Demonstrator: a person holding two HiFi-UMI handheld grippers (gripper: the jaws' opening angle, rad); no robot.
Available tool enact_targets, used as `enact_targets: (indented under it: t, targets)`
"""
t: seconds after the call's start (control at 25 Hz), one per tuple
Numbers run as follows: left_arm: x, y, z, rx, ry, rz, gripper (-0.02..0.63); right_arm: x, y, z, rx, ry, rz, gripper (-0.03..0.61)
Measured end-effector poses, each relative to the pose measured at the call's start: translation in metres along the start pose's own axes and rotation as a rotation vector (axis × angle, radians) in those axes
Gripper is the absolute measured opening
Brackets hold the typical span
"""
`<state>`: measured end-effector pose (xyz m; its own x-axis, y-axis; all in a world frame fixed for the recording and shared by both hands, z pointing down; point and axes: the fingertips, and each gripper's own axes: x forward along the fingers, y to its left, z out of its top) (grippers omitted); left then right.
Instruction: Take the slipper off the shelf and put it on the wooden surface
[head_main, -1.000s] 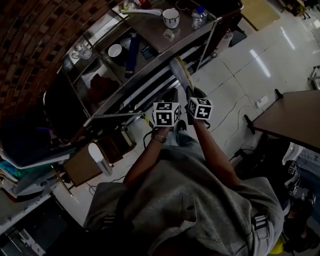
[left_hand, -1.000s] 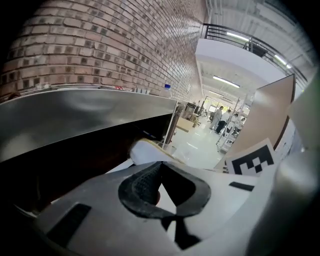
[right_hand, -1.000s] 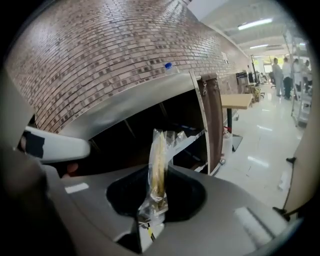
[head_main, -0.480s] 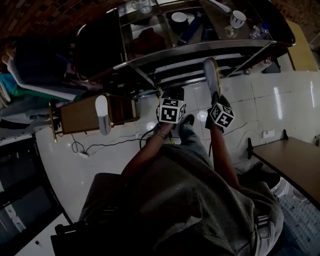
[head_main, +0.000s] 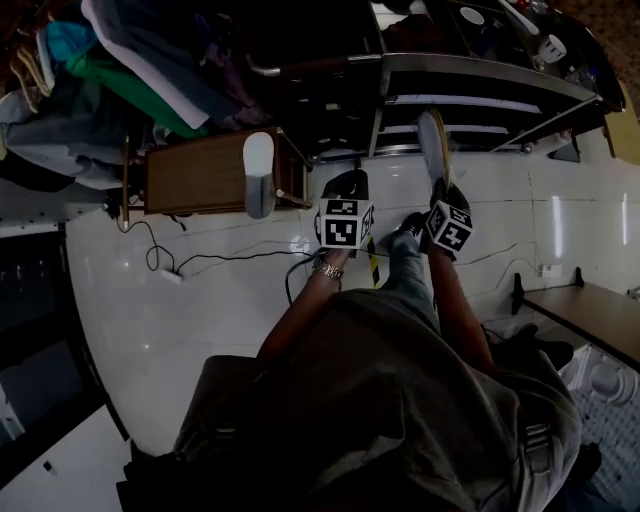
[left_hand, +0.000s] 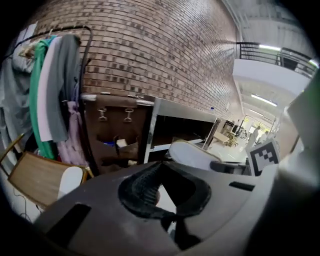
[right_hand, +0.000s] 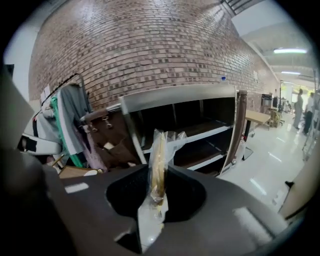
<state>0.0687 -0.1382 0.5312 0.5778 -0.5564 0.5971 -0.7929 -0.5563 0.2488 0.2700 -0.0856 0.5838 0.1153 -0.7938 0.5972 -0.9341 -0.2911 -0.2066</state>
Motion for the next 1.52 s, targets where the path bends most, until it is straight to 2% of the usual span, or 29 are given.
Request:
enact_targets:
  t: [0.16, 0.32, 0.44, 0.64, 0.76, 0.88, 1.0, 1.12, 1.24, 1.44, 1.52]
  targets:
    - [-0.093, 0.074, -0.041, -0.054, -0.018, 0.043, 0.004, -0.054, 0.137, -0.064, -0.024, 0.042, 0.114, 0.06]
    - [-0.172, 0.129, -0.075, -0.143, -0.029, 0.096, 0.003, -0.103, 0.277, -0.124, -0.107, 0.132, 0.355, 0.06]
    - [-0.217, 0.173, -0.097, -0.21, -0.058, 0.167, 0.003, -0.124, 0.363, -0.154, -0.154, 0.177, 0.528, 0.06]
    - [-0.284, 0.245, -0.152, -0.324, -0.088, 0.329, 0.003, -0.13, 0.449, -0.22, -0.105, 0.286, 0.704, 0.06]
    - [-0.321, 0.28, -0.195, -0.401, -0.077, 0.434, 0.003, -0.125, 0.485, -0.279, -0.041, 0.384, 0.786, 0.06]
    - [-0.349, 0.299, -0.236, -0.463, -0.052, 0.514, 0.005, -0.105, 0.499, -0.344, 0.01, 0.477, 0.776, 0.06]
    - [-0.355, 0.306, -0.269, -0.513, -0.03, 0.54, 0.003, -0.061, 0.495, -0.391, 0.101, 0.506, 0.66, 0.06]
    - [-0.338, 0.305, -0.292, -0.53, -0.005, 0.511, 0.004, -0.009, 0.482, -0.413, 0.244, 0.483, 0.55, 0.06]
    - [-0.314, 0.31, -0.307, -0.507, 0.009, 0.465, 0.003, 0.04, 0.473, -0.43, 0.389, 0.465, 0.469, 0.06]
    - [-0.28, 0.328, -0.315, -0.481, -0.012, 0.426, 0.003, 0.104, 0.459, -0.449, 0.503, 0.386, 0.397, 0.06]
    - [-0.267, 0.337, -0.318, -0.467, -0.03, 0.424, 0.003, 0.135, 0.454, -0.453, 0.585, 0.336, 0.389, 0.06]
